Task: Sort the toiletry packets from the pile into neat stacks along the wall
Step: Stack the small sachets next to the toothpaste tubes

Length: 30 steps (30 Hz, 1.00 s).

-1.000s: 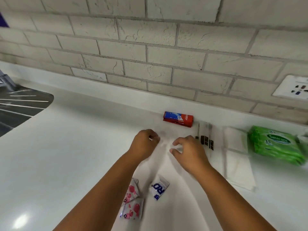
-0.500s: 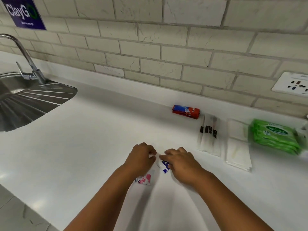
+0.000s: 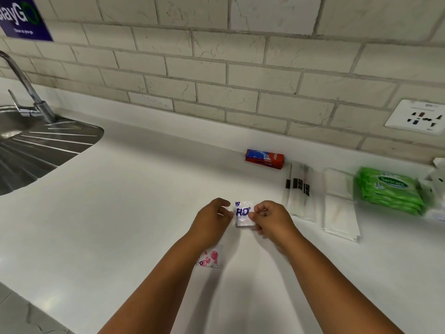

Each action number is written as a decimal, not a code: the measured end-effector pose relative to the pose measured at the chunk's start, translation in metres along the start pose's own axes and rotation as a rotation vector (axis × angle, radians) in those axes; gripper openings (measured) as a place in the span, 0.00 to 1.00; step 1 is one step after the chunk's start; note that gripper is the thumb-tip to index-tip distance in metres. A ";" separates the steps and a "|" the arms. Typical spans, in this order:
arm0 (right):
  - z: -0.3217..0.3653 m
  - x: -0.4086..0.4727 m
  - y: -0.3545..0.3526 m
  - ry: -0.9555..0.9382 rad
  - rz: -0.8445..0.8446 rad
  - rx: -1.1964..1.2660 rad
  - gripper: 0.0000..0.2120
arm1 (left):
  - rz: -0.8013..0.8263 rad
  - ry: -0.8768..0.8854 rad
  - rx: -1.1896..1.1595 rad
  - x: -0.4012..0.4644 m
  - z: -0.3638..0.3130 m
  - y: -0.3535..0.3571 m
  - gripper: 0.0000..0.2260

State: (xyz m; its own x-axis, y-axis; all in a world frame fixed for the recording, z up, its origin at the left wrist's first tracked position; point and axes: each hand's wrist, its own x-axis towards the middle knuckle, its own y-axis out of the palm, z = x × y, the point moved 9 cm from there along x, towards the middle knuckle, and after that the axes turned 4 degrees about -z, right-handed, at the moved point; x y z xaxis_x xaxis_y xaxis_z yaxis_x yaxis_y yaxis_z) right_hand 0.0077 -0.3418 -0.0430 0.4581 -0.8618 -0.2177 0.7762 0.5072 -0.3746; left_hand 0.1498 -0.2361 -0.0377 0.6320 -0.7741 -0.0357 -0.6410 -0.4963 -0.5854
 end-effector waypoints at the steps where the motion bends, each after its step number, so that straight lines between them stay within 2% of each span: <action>1: -0.001 0.002 0.001 0.048 -0.001 0.083 0.04 | 0.011 -0.025 -0.049 0.003 -0.001 0.003 0.10; 4: -0.002 0.010 0.006 0.120 -0.017 0.230 0.04 | 0.007 -0.076 -0.160 0.015 -0.001 0.009 0.08; 10: -0.001 0.042 0.008 0.110 -0.142 0.228 0.06 | -0.026 -0.128 -0.240 0.050 0.004 0.016 0.05; 15: 0.009 0.087 0.002 0.015 -0.303 0.056 0.11 | -0.053 -0.070 -0.122 0.098 -0.009 0.019 0.05; 19: 0.026 0.120 0.001 -0.115 -0.362 -0.162 0.07 | -0.097 -0.004 -0.034 0.137 -0.017 0.026 0.06; 30: 0.040 0.173 0.007 -0.163 -0.384 -0.507 0.08 | -0.100 0.090 0.179 0.190 -0.028 0.048 0.11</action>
State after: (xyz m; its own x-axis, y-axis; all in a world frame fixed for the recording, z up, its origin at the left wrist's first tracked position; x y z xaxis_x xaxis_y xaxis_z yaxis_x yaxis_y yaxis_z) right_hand 0.1096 -0.4874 -0.0474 0.2801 -0.9496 0.1405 0.6151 0.0652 -0.7858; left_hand 0.2273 -0.4180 -0.0501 0.6418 -0.7606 0.0975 -0.4848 -0.5010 -0.7169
